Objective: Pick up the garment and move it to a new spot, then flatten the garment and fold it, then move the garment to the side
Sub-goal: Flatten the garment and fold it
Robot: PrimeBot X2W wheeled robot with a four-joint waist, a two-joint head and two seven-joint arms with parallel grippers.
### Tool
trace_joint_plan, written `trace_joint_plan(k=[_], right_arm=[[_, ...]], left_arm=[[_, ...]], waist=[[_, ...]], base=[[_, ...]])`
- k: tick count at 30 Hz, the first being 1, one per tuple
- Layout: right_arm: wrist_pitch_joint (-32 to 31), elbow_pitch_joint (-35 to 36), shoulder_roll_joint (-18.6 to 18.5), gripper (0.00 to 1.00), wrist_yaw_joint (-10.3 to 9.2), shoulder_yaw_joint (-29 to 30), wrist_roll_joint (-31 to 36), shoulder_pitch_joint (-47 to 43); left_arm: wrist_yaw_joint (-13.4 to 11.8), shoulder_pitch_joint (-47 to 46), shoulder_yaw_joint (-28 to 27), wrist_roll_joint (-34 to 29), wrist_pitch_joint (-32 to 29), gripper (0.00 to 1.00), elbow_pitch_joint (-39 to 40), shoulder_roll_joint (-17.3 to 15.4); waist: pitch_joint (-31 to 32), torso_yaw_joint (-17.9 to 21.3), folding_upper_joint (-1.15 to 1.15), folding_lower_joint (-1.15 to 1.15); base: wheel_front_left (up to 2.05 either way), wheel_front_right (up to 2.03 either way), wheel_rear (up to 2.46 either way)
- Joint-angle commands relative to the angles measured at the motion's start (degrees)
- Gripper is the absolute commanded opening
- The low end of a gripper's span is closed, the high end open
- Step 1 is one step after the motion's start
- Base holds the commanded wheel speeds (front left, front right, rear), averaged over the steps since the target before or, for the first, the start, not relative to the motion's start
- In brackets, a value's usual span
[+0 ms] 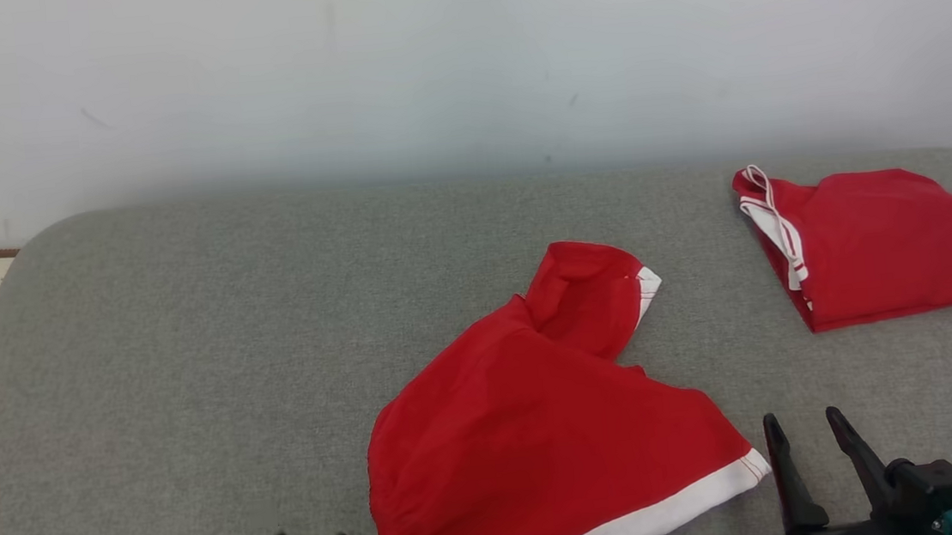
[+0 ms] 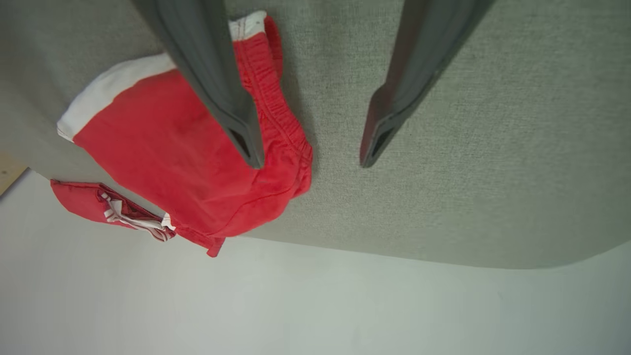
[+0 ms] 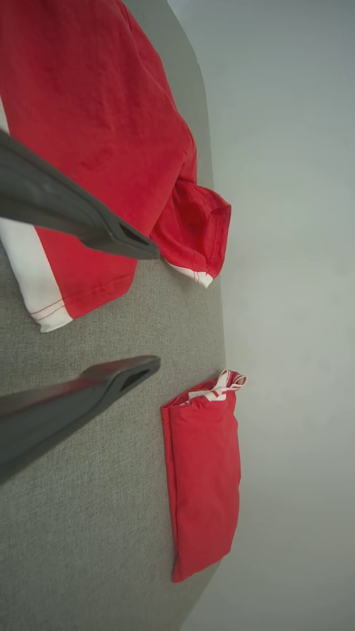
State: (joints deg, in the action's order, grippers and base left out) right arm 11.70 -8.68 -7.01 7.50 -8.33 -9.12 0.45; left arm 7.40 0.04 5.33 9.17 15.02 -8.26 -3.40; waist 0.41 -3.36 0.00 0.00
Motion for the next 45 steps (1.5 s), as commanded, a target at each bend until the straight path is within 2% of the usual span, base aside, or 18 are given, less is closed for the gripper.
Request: trace_joint_plan(k=[1,3,8,14,28,29,30,31,36,40,45], right_arm=[[-0.5,-0.4,-0.5,1.0,-0.03,0.2,-0.5,0.2],[-2.4,-1.6,-1.3,1.0,-0.03,0.6,-0.7,0.5],[-4.7,-4.5,-2.2,1.0,-0.03,-0.1,-1.5,1.9],[-5.5,-10.5,-3.4,1.0,-0.03,-2.4,-1.1,5.6],[-5.4,-22.9,-2.8,1.0,-0.03,-6.5,-4.7,11.9],[-5.7,-23.9,-2.7,0.58,-0.02,-7.1,-5.1,12.1],[-5.6,-24.7,-2.7,0.28,-0.02,-7.5,-5.3,12.4],[-5.2,-25.3,-2.7,0.0,-0.02,-7.9,-5.8,12.8],[-3.1,-27.5,-2.9,0.0,-0.04,-9.0,-6.5,14.4],[-1.2,-26.7,-2.9,0.0,-0.04,-9.4,-7.9,15.1],[-0.9,-22.4,-2.8,0.0,-0.04,-11.0,-12.2,14.6]], left_arm=[[0.0,1.1,1.1,1.0,0.3,1.0,-0.4,-0.6],[0.0,1.9,5.4,2.0,0.3,1.0,-1.5,-1.0],[0.0,1.2,10.2,4.7,0.3,1.0,-3.0,-2.0],[0.0,-1.1,12.3,6.6,0.3,1.0,-6.4,-2.9],[0.1,-5.1,17.0,9.1,0.3,1.0,-11.8,-2.9],[0.1,-5.3,17.4,9.6,0.3,0.97,-12.3,-2.9],[0.1,-5.6,18.0,10.1,0.3,0.45,-12.9,-2.9],[0.1,-6.1,18.6,10.6,0.3,0.0,-13.3,-2.9],[0.1,-7.8,20.6,11.8,0.3,0.0,-14.5,-3.7],[0.1,-8.0,18.9,12.1,0.3,0.0,-12.7,-4.1],[0.1,-7.1,15.6,11.0,0.3,0.0,-9.2,-5.1]], waist=[[-0.5,-0.5,0.0,0.0],[-1.4,-1.0,0.0,0.0],[-3.3,-1.1,0.0,0.0],[-4.6,-0.7,0.0,0.0],[-5.6,-0.9,0.0,0.0],[-5.6,-0.9,0.0,0.0],[-5.6,-0.9,0.0,0.0],[-5.7,-0.9,0.0,0.0],[-5.7,-0.7,0.0,0.0],[-5.4,-0.6,0.0,0.0],[-4.6,-0.3,0.0,0.0]], base=[[0.0,0.0,0.0],[0.0,0.0,0.0],[0.0,0.0,0.0],[0.0,0.0,0.0],[0.0,0.0,0.0],[0.0,0.0,0.0],[0.0,0.0,0.0],[0.0,0.0,0.0],[0.0,0.0,0.0],[0.0,0.0,0.0],[0.0,0.0,0.0]])
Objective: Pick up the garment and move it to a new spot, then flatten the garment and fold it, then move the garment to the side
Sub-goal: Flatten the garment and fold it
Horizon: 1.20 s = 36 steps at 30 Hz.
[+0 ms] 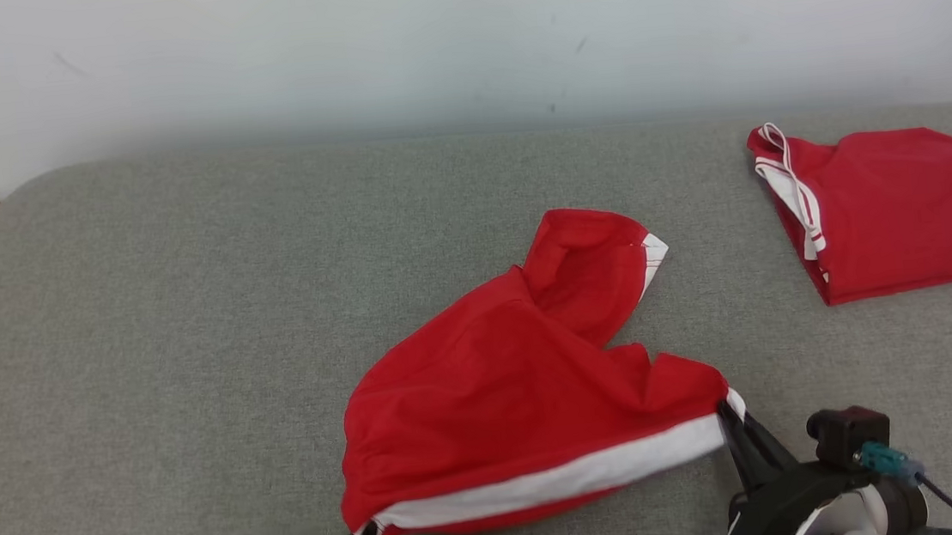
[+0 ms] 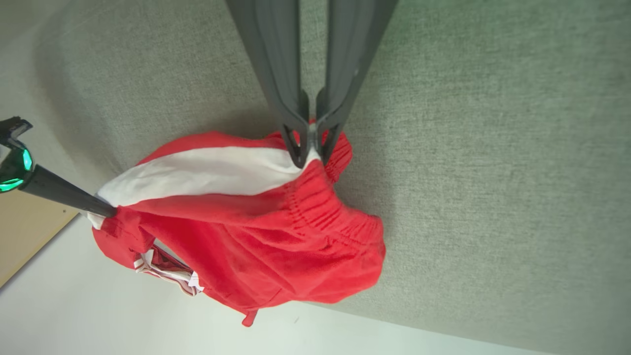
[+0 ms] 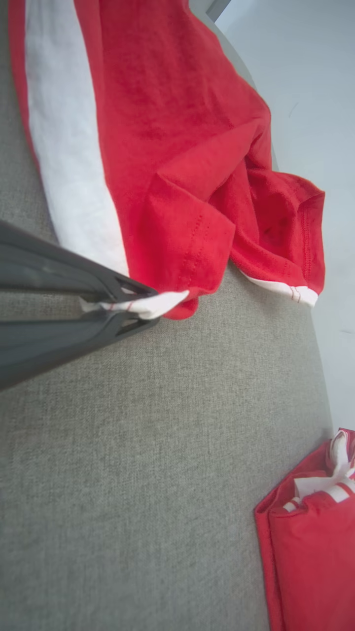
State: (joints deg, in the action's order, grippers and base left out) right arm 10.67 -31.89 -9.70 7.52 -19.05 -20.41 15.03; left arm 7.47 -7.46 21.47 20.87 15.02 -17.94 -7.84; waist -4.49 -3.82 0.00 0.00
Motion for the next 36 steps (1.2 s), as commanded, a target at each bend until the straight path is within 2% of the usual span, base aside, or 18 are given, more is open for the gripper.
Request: trace_joint_plan(k=[1,5,9,12,13,15,16,17,22,26,29,32,36], right_arm=[[-0.2,2.1,-0.6,0.0,-0.06,-0.6,-1.7,0.1],[-2.0,7.5,-1.6,0.0,-0.05,-2.2,-4.9,1.1],[-4.7,12.1,-2.6,0.0,-0.05,-3.9,-8.2,4.2],[-6.4,14.1,-3.0,0.0,-0.05,-4.8,-10.6,9.3],[-7.6,14.2,-3.0,0.0,-0.05,-5.7,-11.7,14.0],[-8.6,13.4,-3.1,0.0,-0.05,-6.4,-11.1,20.1],[-8.6,13.4,-3.1,0.0,-0.05,-6.4,-11.1,20.1],[-9.2,12.7,-2.1,0.0,-0.05,-6.4,-11.9,23.3],[-12.1,5.4,0.3,0.0,-0.05,-6.1,-14.3,40.9],[-12.3,-3.0,3.1,0.0,-0.04,-5.1,-16.6,54.7],[-11.4,-9.2,4.4,0.0,-0.04,-2.3,-18.6,63.9],[-9.4,-15.3,5.5,0.0,-0.04,-0.5,-17.8,72.5],[-6.7,-23.5,6.2,0.0,-0.05,3.0,-17.4,81.4]], left_arm=[[0.0,0.4,-1.2,-1.0,0.3,0.0,1.2,-0.9],[0.0,-1.5,-2.7,-1.9,0.3,0.0,4.2,-2.5],[0.0,-6.6,-1.4,-2.7,-0.2,0.0,6.1,-5.4],[0.0,-13.0,-0.2,-1.6,-1.9,0.0,7.8,-8.3],[0.0,-18.4,0.6,-1.7,-3.5,0.0,8.5,-11.7],[0.0,-24.3,1.7,-0.1,-5.3,0.0,8.9,-14.2],[0.0,-24.3,1.7,-0.1,-5.3,0.0,8.9,-14.2],[0.0,-27.7,2.9,-0.5,-6.2,0.0,9.1,-16.4],[0.0,-45.4,8.4,5.0,-10.9,0.0,7.3,-23.5],[0.0,-59.2,12.0,11.2,-12.9,0.0,2.3,-26.6],[0.0,-68.5,13.6,15.1,-13.8,0.0,-1.9,-26.8],[0.0,-77.4,16.5,15.8,-14.5,0.0,-5.9,-27.7],[0.0,-86.3,19.8,18.0,-13.9,0.0,-10.3,-26.5]], waist=[[0.5,0.3,0.0,0.0],[1.0,0.6,0.0,0.0],[0.4,1.1,0.0,0.0],[-1.4,1.8,0.0,0.0],[-3.3,2.5,0.0,0.0],[-5.5,3.2,0.0,0.0],[-5.5,3.2,0.0,0.0],[-6.8,3.7,0.0,0.0],[-13.5,5.2,0.0,0.0],[-18.0,6.4,0.0,0.0],[-20.5,7.4,0.0,0.0],[-22.1,8.6,0.0,0.0],[-22.9,10.2,0.0,0.0]], base=[[0.0,0.0,0.0],[0.0,0.0,0.0],[0.0,0.0,0.0],[0.0,0.0,0.0],[0.0,0.0,0.0],[0.0,0.0,0.0],[0.0,0.0,0.0],[0.0,0.0,0.0],[0.0,0.0,0.0],[0.0,0.0,0.0],[0.0,0.0,0.0],[0.0,0.0,0.0],[0.0,0.0,0.0]])
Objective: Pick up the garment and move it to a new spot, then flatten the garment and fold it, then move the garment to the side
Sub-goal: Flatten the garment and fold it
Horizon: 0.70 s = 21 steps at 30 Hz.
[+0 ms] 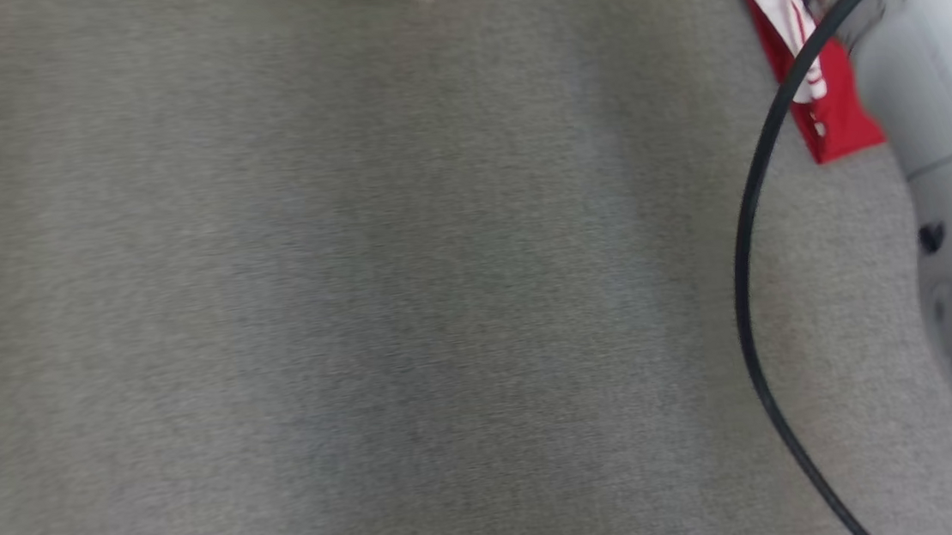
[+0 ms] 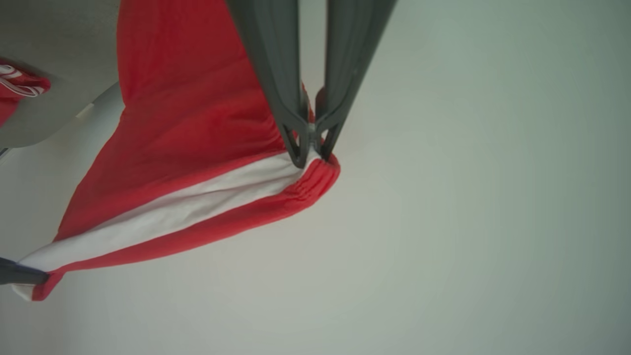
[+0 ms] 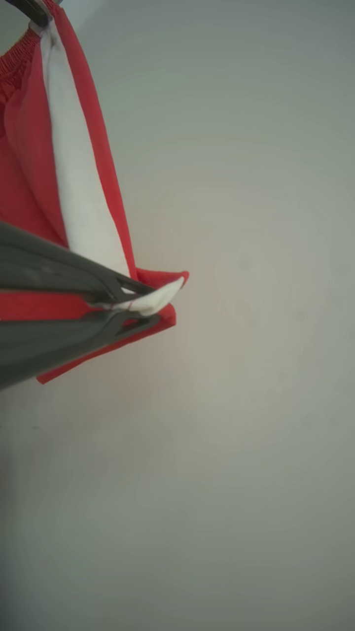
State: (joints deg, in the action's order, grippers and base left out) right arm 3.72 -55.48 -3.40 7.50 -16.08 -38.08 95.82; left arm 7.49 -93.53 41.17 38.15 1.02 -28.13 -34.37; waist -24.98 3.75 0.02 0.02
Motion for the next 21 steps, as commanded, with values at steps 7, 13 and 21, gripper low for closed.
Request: trace_joint_plan(k=[7,13,21], right_arm=[[3.3,-8.3,0.6,0.0,-0.03,-0.2,-0.2,10.7],[5.2,-7.0,0.6,0.0,-0.02,-7.4,-3.7,12.4],[6.9,-5.8,0.6,0.0,-0.02,-14.5,-6.5,7.7]], left_arm=[[0.0,-10.7,6.4,1.9,1.5,0.0,-5.7,-0.2],[0.0,-13.0,8.8,4.9,6.6,0.0,-8.1,1.0],[0.0,-6.7,12.6,9.9,11.4,0.0,-5.5,-1.5]], waist=[[-3.8,3.8,-0.02,-0.02],[-7.1,2.3,-0.02,-0.02],[-8.1,1.2,-0.02,-0.02]], base=[[0.0,0.0,0.0],[0.0,0.0,0.0],[0.0,0.0,0.0]])
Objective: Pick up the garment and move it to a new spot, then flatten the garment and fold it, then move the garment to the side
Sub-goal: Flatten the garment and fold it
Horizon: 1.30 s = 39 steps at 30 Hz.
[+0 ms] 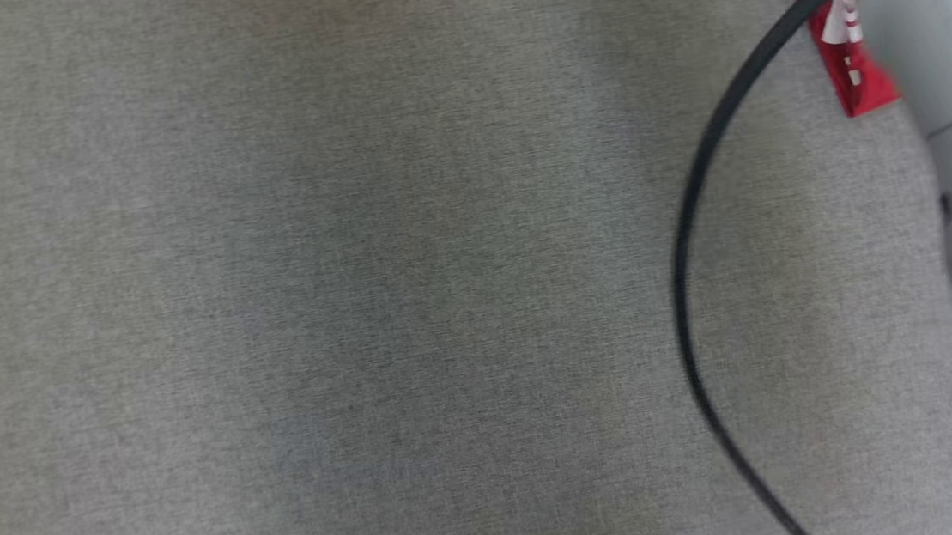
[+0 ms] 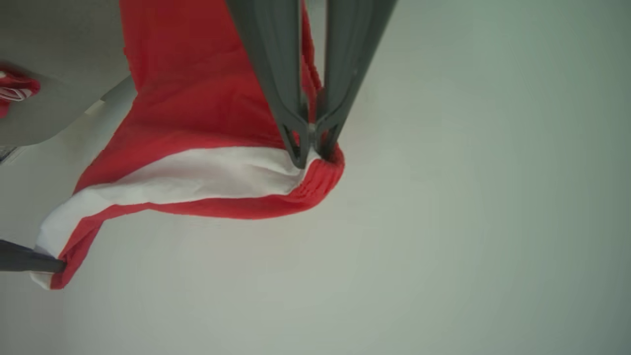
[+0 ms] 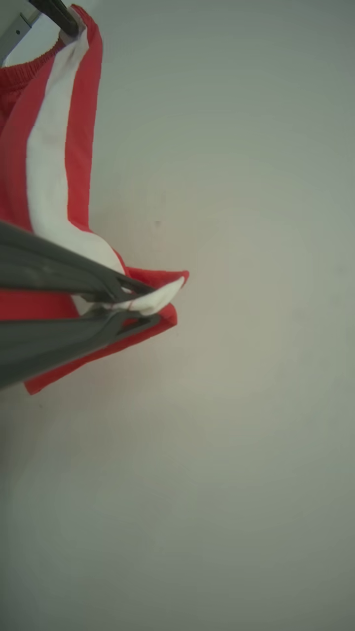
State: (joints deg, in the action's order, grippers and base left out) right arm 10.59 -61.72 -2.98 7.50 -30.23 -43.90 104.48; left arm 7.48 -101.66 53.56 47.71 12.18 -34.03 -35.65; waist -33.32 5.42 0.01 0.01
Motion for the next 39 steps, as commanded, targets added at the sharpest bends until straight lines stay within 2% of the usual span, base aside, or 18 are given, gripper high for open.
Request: trace_joint_plan(k=[1,6,9,17,22,24,26,31,39], right_arm=[[0.3,1.0,0.1,0.0,-0.02,-1.0,-1.4,-2.1],[1.1,4.7,0.2,0.0,-0.02,-4.1,-4.4,-8.1],[2.0,7.5,0.1,0.0,-0.02,-5.7,-6.3,-13.6],[3.8,17.7,-4.0,0.0,-0.02,-9.5,-9.5,-30.3],[4.4,24.0,-6.7,0.0,-0.02,-9.6,-10.8,-41.7],[4.5,28.4,-9.0,0.0,-0.02,-9.9,-9.7,-50.3],[4.5,30.6,-10.2,0.0,-0.02,-9.8,-8.9,-54.0],[2.2,36.7,-13.3,0.0,-0.02,-9.4,-7.4,-63.0],[-5.1,47.0,-17.6,0.0,-0.03,-2.7,-5.6,-79.3]], left_arm=[[0.0,2.7,0.5,1.0,0.8,0.0,0.8,-0.9],[0.0,8.3,0.4,3.8,1.9,0.0,3.4,-2.2],[-1.1,13.4,-0.3,4.9,2.6,0.0,6.4,-3.1],[-7.6,31.3,-6.3,6.7,3.1,0.0,19.8,-5.9],[-11.8,45.5,-11.8,4.1,3.1,0.0,29.0,-6.7],[-14.0,56.2,-15.7,1.4,3.1,0.0,34.8,-5.7],[-14.6,61.0,-16.9,-0.4,3.1,0.0,36.7,-4.6],[-14.5,71.8,-18.3,-3.8,3.1,0.0,39.3,-1.3],[-13.5,85.4,-22.0,-7.6,3.1,0.0,39.0,4.1]], waist=[[0.5,-0.4,-0.01,-0.01],[2.3,-0.4,-0.01,-0.01],[4.0,-0.3,-0.01,-0.01],[9.1,-0.2,-0.01,-0.01],[12.2,-0.2,-0.01,-0.01],[14.5,-0.7,-0.01,-0.01],[15.8,-1.1,-0.01,-0.01],[18.7,-2.0,-0.01,-0.01],[22.7,-4.1,-0.01,-0.01]], base=[[0.0,0.0,0.0],[0.0,0.0,0.0],[0.0,0.0,0.0],[0.0,0.0,0.0],[0.0,0.0,0.0],[0.0,0.0,0.0],[0.0,0.0,0.0],[0.0,0.0,0.0],[0.0,0.0,0.0]])
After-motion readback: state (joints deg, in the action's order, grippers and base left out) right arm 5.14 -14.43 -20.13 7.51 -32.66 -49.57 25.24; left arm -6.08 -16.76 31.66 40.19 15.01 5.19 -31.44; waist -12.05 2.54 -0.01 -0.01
